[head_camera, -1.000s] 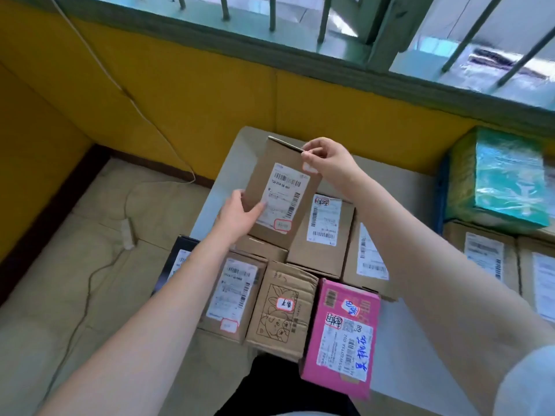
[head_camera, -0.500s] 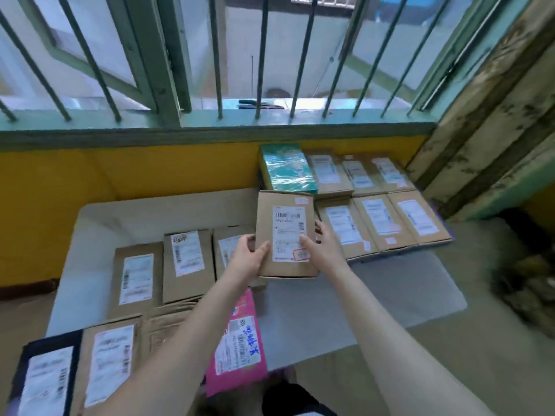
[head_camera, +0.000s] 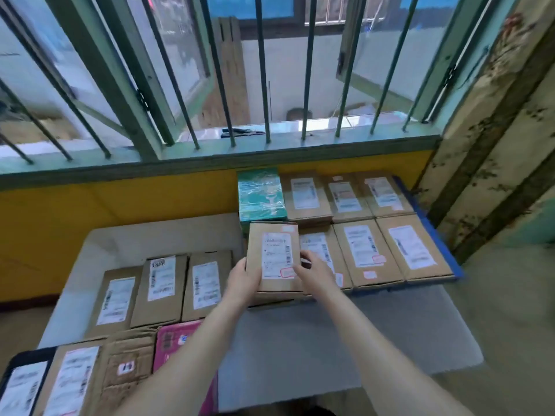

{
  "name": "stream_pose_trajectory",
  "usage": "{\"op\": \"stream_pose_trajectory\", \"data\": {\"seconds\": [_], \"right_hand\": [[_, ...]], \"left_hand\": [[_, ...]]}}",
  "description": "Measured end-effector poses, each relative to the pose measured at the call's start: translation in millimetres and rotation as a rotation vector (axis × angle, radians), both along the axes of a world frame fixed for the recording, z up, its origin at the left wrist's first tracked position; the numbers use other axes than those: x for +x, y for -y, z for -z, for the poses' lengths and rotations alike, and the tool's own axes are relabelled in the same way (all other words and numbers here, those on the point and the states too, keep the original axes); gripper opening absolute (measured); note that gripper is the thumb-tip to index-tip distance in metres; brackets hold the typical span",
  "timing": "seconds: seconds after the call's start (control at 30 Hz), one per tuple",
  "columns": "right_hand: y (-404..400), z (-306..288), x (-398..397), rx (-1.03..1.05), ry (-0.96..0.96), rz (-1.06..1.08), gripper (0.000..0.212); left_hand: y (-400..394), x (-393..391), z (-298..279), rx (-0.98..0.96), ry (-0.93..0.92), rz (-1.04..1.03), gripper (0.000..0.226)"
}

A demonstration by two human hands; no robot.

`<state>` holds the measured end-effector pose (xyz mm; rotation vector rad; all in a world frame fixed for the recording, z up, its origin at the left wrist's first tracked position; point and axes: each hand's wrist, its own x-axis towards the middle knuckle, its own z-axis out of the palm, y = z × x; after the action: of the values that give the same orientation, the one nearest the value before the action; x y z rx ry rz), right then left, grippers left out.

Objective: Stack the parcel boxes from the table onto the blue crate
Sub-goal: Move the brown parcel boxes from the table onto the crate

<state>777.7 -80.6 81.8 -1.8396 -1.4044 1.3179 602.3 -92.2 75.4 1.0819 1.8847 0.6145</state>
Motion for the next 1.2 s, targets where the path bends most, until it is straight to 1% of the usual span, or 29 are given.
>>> {"op": "stream_pose_trajectory", "data": {"seconds": [0.07,0.1,0.13,0.17,0.23,0.3,0.4,0.47,0.5,0.53,0.6,0.67,0.77,0.8,0.9,1.0,1.1,1.2], "right_hand": [[-4.6,0.7,-1.4,-0.038,0.022,-0.077,0.043],[-6.8,3.1,-2.2,-0.051,0.033,-0.105,0.044],[-8.7,5.2,-3.2,-0.055,0.043,-0.126,0.044],[-10.9,6.6,-4.8,-0.056,0.052,-0.14,0.043],[-15.1,9.8,-7.4,-0.053,0.069,-0.14,0.041],[-18.2,12.9,-9.4,-0.056,0.077,-0.134,0.042],[-20.6,8.9,-12.2,-0.083,0.063,-0.145,0.054],[-23.4,8.0,-16.4,-0.074,0.097,-0.147,0.054],[-24.4,6.2,-20.5,-0.033,0.148,-0.143,0.05],[-24.4,3.4,-25.8,0.036,0.203,-0.134,0.046],[-21.6,-2.2,-44.6,0.187,0.246,-0.112,0.045],[-16.3,-10.1,-75.5,0.266,0.208,-0.146,0.052],[-6.0,-17.4,-136.0,0.329,0.153,-0.266,0.053],[-0.4,-19.7,-157.8,0.32,0.132,-0.316,0.054],[16.8,-16.0,-223.5,0.191,-0.009,-0.432,0.053],[26.0,-3.3,-286.6,0.045,-0.067,-0.503,0.053],[23.3,12.4,-349.9,-0.07,-0.054,-0.513,0.054],[17.2,29.2,-404.4,-0.091,0.063,-0.55,0.054]], "left_hand": [[0.3,-4.4,6.6,-0.09,-0.093,-0.009,0.053],[2.1,-5.3,7.2,-0.133,-0.108,-0.02,0.062],[3.2,-6.2,10.0,-0.162,-0.104,-0.022,0.066],[4.6,-6.1,9.8,-0.174,-0.094,-0.014,0.061],[5.0,-3.9,5.7,-0.171,-0.086,0.013,0.042],[3.2,-3.7,8.2,-0.17,-0.093,0.004,0.034],[1.0,-4.4,7.7,-0.181,-0.092,0.008,0.035],[-1.0,-7.1,6.9,-0.178,-0.064,0.011,0.032],[-1.2,-9.5,4.5,-0.176,-0.055,0.01,0.032],[-1.1,-13.0,2.0,-0.167,-0.049,0.005,0.036],[1.9,-27.6,-4.0,-0.162,-0.043,-0.031,0.057],[10.5,-51.5,-13.3,-0.143,-0.017,-0.088,0.061],[29.6,-103.4,-22.9,-0.113,-0.037,-0.198,0.057],[38.2,-124.0,-24.8,-0.096,-0.044,-0.245,0.056],[63.9,-189.2,-24.2,-0.082,-0.022,-0.388,0.051],[80.2,-262.6,-17.8,-0.096,-0.028,-0.466,0.051],[84.1,-334.6,-1.2,-0.127,-0.02,-0.489,0.049],[81.1,-389.4,21.7,-0.198,-0.002,-0.459,0.049]]}}
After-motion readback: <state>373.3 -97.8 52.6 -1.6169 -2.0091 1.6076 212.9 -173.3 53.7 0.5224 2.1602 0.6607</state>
